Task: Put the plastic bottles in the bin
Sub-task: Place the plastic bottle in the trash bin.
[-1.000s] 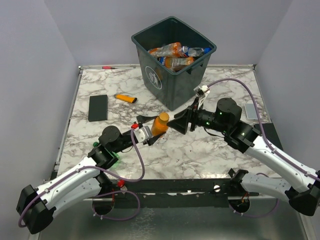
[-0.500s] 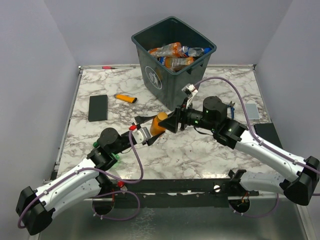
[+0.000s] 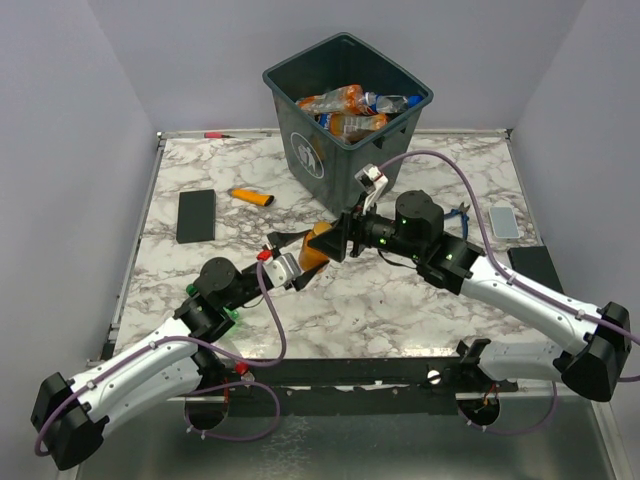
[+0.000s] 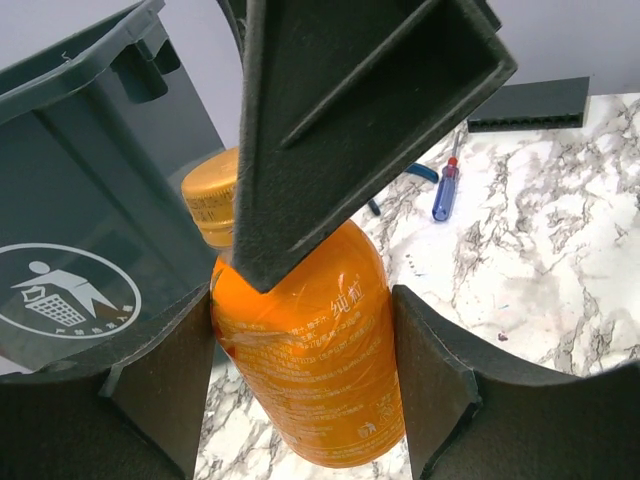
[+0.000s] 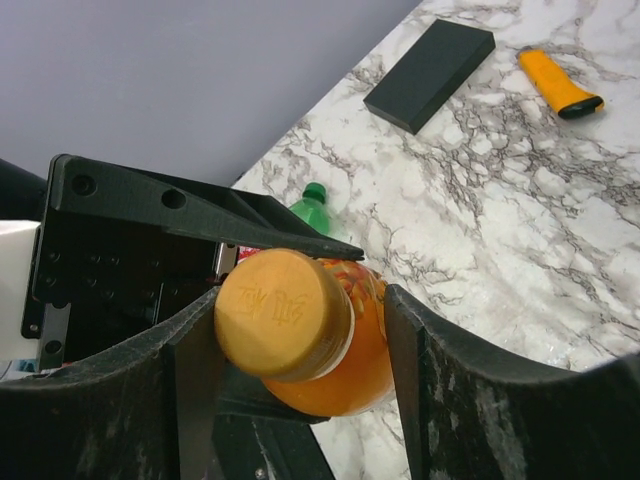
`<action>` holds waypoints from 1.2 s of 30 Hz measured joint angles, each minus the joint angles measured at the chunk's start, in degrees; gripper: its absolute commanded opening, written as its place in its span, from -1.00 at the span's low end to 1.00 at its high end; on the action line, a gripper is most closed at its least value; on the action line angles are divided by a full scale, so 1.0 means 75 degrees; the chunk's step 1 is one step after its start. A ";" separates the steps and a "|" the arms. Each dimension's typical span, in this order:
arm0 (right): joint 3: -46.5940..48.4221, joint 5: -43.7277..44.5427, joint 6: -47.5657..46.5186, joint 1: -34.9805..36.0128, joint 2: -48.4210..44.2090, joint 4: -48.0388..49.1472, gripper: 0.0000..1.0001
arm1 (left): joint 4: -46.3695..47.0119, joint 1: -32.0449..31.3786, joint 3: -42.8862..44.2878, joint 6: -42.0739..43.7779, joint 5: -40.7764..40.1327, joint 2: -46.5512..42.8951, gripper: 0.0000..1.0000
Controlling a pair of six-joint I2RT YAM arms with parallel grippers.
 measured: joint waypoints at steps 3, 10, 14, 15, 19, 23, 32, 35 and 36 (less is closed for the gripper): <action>0.0000 0.0119 0.0050 0.0032 0.0044 0.0076 0.25 | 0.0003 -0.0032 -0.0006 0.0017 0.0020 0.0000 -0.23; 0.0000 0.0236 -0.0122 0.0032 0.0055 0.0268 -0.70 | 0.0055 -0.0029 -0.0038 -0.0154 0.0003 -0.0029 -0.14; 0.0000 0.0233 -0.0216 0.0035 0.0058 0.0297 -0.99 | 0.0070 -0.0041 -0.0050 -0.0248 -0.0070 -0.0073 0.80; 0.0000 0.0233 -0.0213 0.0035 0.0055 0.0300 -0.99 | 0.0087 -0.0052 -0.0055 -0.0259 -0.0099 -0.0076 0.96; 0.0227 0.0335 -0.0105 0.0044 -0.0020 -0.0181 -0.99 | 0.0341 -0.0140 -0.0090 -0.0318 -0.0402 -0.0172 0.98; 0.1460 0.1113 -0.0562 0.0047 -0.0163 -0.1378 -0.99 | 0.0901 -0.0172 -0.0189 -0.0420 -0.1209 -0.0560 0.98; 0.4304 0.4398 -0.2649 -0.0434 -0.0026 -0.0653 -0.99 | 0.1821 -0.0163 -0.0239 -0.0676 -0.4284 -0.1113 0.98; 0.5292 0.4663 -0.2675 -0.1629 0.0956 -0.0152 -0.99 | 0.2002 -0.0163 -0.0283 -0.0697 -0.4978 -0.1157 0.98; 0.5563 0.4762 -0.2629 -0.1999 0.1323 -0.0003 -0.99 | 0.2046 -0.0163 -0.0315 -0.0697 -0.5184 -0.1160 0.98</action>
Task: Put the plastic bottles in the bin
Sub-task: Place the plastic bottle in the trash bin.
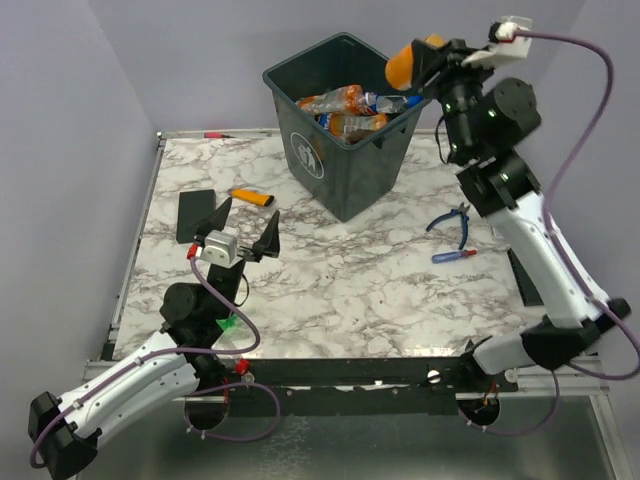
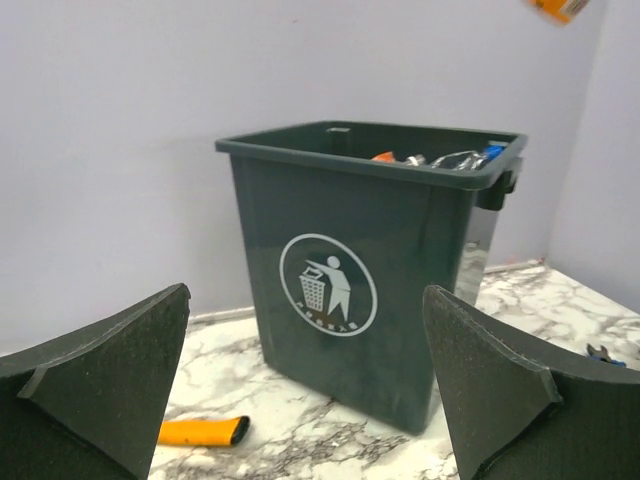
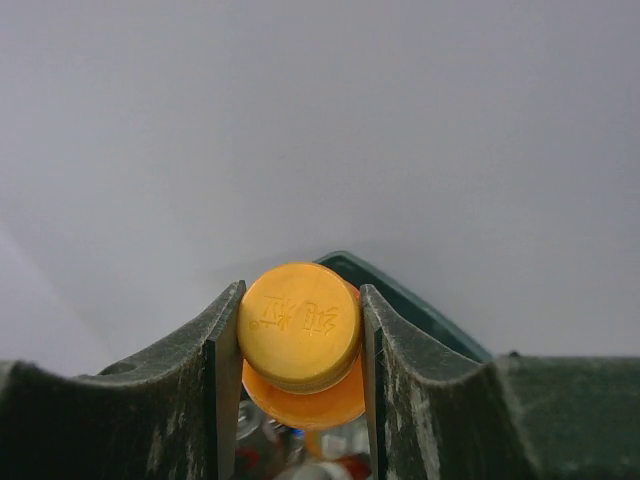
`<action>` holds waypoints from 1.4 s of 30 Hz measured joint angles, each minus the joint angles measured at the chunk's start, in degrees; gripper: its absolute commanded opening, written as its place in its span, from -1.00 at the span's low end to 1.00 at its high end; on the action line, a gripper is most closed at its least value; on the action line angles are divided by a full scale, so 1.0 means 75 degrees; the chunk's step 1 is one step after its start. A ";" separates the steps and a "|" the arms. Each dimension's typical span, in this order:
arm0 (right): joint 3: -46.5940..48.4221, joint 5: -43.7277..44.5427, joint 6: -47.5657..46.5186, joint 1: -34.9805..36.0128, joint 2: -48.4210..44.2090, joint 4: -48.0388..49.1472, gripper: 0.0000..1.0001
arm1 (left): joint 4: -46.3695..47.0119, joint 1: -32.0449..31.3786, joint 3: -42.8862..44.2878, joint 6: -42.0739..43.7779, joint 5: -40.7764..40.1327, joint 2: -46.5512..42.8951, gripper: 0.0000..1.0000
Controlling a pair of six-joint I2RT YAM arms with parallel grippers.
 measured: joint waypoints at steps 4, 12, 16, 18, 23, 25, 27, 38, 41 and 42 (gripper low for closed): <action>0.0953 0.0175 0.0143 -0.0918 0.1702 0.0259 -0.99 | 0.0070 0.0003 -0.0114 -0.0006 -0.0498 0.0012 0.98; 0.2955 0.0087 0.0420 -0.1475 0.4485 -0.0565 -0.99 | 0.0134 0.0003 -0.0125 -0.0082 -0.0801 0.0023 0.98; 0.3360 0.0017 0.0478 -0.1492 0.4998 -0.0845 -0.99 | 0.0189 0.0003 -0.0128 -0.0079 -0.0918 -0.0032 0.98; 0.3468 -0.0134 0.0589 -0.1492 0.5126 -0.0947 -0.99 | 0.0210 0.0003 -0.0131 -0.0079 -0.0941 -0.0044 0.98; 0.3704 -0.1343 0.1218 -0.1515 0.5406 -0.1142 -0.99 | 0.0245 0.0003 -0.0131 -0.0079 -0.0962 -0.0032 0.98; 0.3981 -0.2151 0.1518 -0.1515 0.5657 -0.1402 -0.99 | 0.0262 0.0003 -0.0131 -0.0079 -0.0962 0.0009 0.98; 0.4558 -0.2961 0.1816 -0.1513 0.6123 -0.1644 -0.99 | 0.0286 0.0003 -0.0131 -0.0073 -0.0962 0.0067 0.98; 0.4581 -0.4590 0.2760 -0.1550 0.6344 -0.1813 0.88 | 0.0294 0.0003 -0.0175 0.0006 -0.0962 0.0251 0.98; 0.4488 -0.4555 0.2818 -0.1518 0.6193 -0.1897 0.92 | 0.0294 0.0003 -0.0175 0.0009 -0.0968 0.0294 0.98; 0.4532 -0.4511 0.2824 -0.1518 0.6137 -0.1932 0.92 | 0.0294 0.0003 -0.0175 0.0009 -0.0970 0.0309 0.98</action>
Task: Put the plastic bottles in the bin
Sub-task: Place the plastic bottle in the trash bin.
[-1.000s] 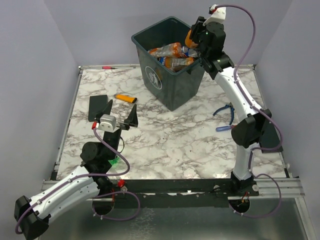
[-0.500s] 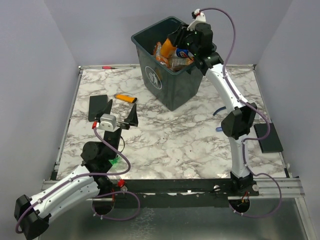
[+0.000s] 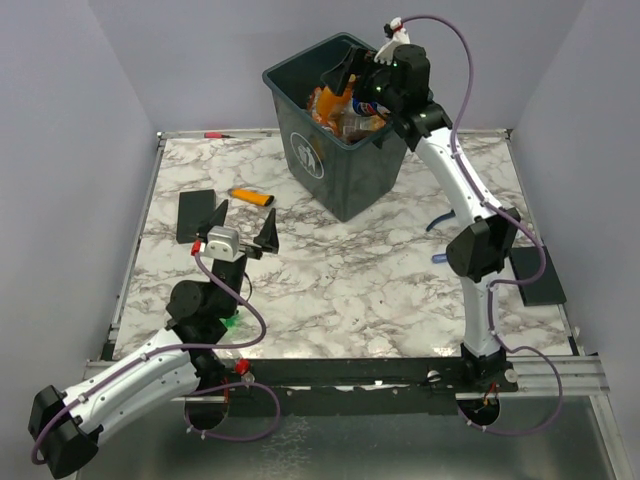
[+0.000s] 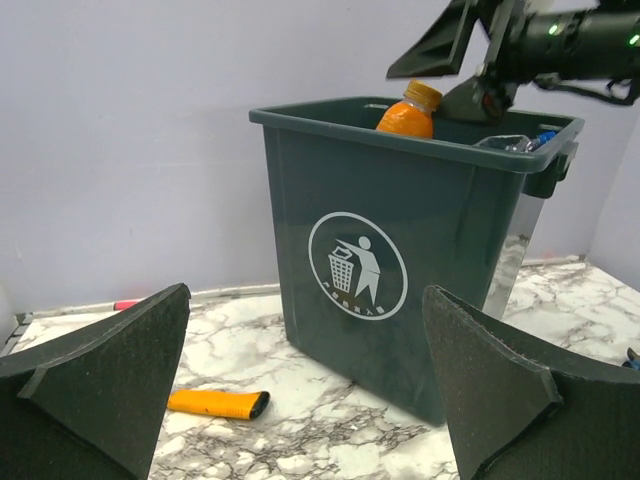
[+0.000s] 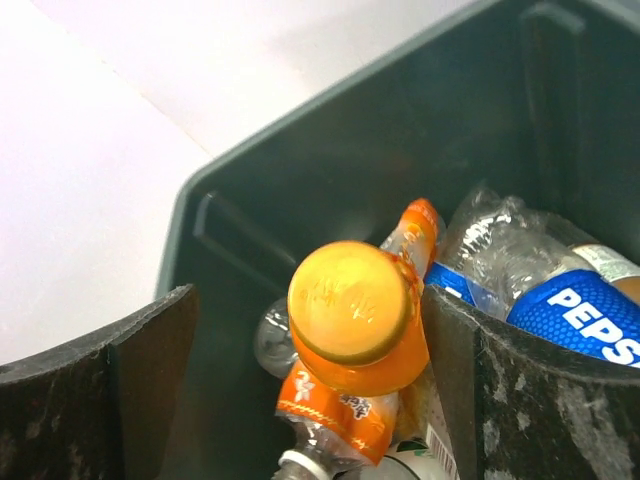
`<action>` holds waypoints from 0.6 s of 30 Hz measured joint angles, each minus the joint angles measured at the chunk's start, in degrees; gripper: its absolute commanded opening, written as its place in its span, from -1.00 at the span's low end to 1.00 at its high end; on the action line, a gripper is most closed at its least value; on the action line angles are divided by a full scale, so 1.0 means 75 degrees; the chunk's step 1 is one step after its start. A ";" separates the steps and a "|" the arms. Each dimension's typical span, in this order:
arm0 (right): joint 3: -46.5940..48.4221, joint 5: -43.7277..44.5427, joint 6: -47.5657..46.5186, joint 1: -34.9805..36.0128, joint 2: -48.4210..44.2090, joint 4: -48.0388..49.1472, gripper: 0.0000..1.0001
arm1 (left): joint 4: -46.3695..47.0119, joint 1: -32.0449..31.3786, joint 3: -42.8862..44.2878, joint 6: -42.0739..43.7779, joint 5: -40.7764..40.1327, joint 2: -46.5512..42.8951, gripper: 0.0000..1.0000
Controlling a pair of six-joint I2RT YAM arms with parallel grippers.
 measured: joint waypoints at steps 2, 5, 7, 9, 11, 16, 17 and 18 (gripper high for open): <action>0.0087 0.0154 0.0000 0.0000 -0.0294 -0.0079 0.92 | 0.0000 0.0000 0.0000 -0.0003 -0.0058 0.0029 0.98; 0.0029 0.0358 -0.0012 0.0050 -0.0714 -0.0102 0.90 | 0.0003 0.0000 0.0000 -0.0003 -0.0210 0.0090 0.98; -0.0125 0.0592 -0.0076 0.0082 -0.1227 -0.0105 0.85 | 0.0000 0.0000 0.0000 -0.0003 -0.0297 0.0125 0.98; -0.0405 0.0880 -0.0242 0.0198 -0.1955 -0.0093 0.79 | 0.0000 0.0000 0.0000 -0.0006 -0.0356 0.0154 0.98; -0.0659 0.1084 -0.0446 0.0399 -0.2640 -0.0041 0.72 | 0.0000 0.0000 0.0000 -0.0009 -0.0437 0.0178 0.98; -0.2331 0.1341 -0.0857 0.1035 -0.4500 0.0364 0.68 | -0.0262 0.0000 0.0099 -0.0143 -0.0842 0.0361 0.98; -0.2940 0.1294 -0.0906 0.1163 -0.4913 0.0522 0.68 | -0.0440 0.0000 0.0230 -0.0207 -0.0982 0.0449 0.98; -0.3541 0.1262 -0.0944 0.1250 -0.5321 0.0592 0.69 | -0.0653 0.0000 0.0420 -0.0300 -0.1137 0.0545 0.98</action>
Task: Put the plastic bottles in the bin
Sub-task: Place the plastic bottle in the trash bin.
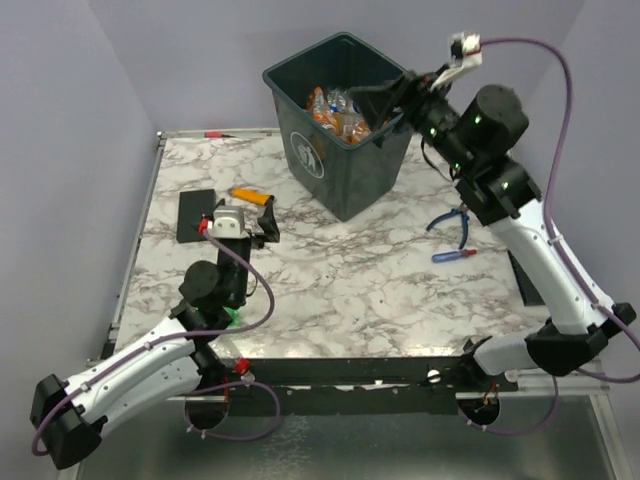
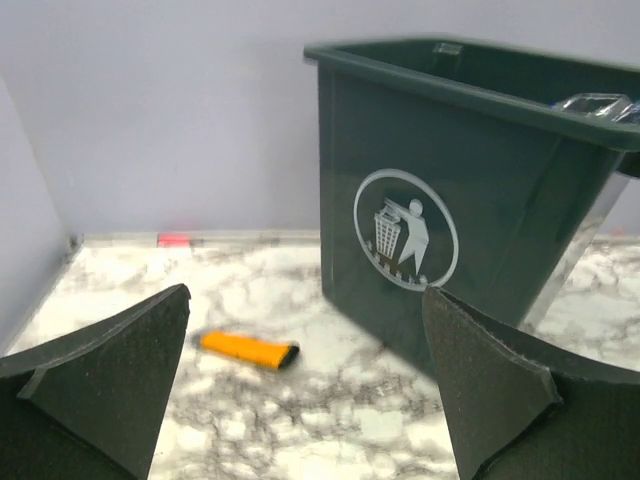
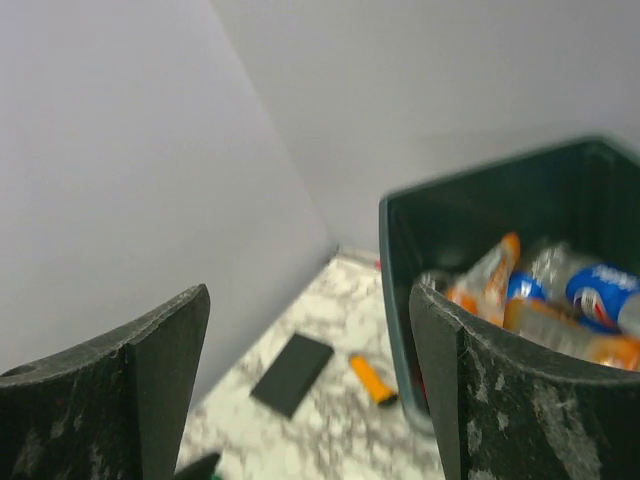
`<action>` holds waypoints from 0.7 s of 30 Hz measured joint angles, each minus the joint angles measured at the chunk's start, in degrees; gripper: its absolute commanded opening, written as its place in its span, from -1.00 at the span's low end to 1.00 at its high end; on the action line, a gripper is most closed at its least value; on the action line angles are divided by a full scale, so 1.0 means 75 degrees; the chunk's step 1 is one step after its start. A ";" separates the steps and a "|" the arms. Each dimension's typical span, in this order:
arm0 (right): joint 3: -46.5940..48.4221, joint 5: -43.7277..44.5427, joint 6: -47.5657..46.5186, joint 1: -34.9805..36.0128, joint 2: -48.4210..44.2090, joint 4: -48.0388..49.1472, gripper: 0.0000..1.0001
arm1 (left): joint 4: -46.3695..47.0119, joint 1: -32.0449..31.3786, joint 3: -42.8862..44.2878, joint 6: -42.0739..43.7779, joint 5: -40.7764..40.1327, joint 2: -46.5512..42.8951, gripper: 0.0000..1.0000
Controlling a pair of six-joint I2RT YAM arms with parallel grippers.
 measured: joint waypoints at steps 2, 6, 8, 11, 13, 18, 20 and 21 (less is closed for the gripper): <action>-0.1384 -0.0189 -0.0026 0.0117 -0.0833 0.0233 0.70 | -0.0790 0.0000 0.0653 -0.0458 -0.0440 0.0329 0.98; -0.4103 -0.0589 0.0058 0.0187 -0.2398 0.0539 0.71 | -0.3383 0.0003 0.2617 -0.2398 -0.1309 0.1198 0.98; -0.5269 -0.0731 0.0149 0.0201 -0.3057 0.0551 0.72 | -0.4607 0.0003 0.3019 -0.3654 -0.1594 0.1329 0.98; -0.6691 -0.0918 0.0370 0.0210 -0.3762 0.0525 0.71 | -0.6277 0.0041 0.2970 -0.5333 -0.1734 0.1300 0.98; -0.7504 -0.1046 0.0551 0.0210 -0.4103 0.0522 0.71 | -0.7388 0.0105 0.2938 -0.6315 -0.1679 0.1306 0.98; -0.9396 -0.1434 0.1142 0.0213 -0.4730 0.0676 0.71 | -0.9285 0.0466 0.3060 -0.7863 -0.1384 0.1781 0.98; -0.9920 -0.1580 0.1346 0.0213 -0.4902 0.0743 0.71 | -0.9728 0.0973 0.3121 -0.8145 -0.1134 0.2209 0.98; -1.0194 -0.1652 0.1454 0.0213 -0.5015 0.0804 0.71 | -0.9929 0.1469 0.3127 -0.8285 -0.0784 0.2573 0.98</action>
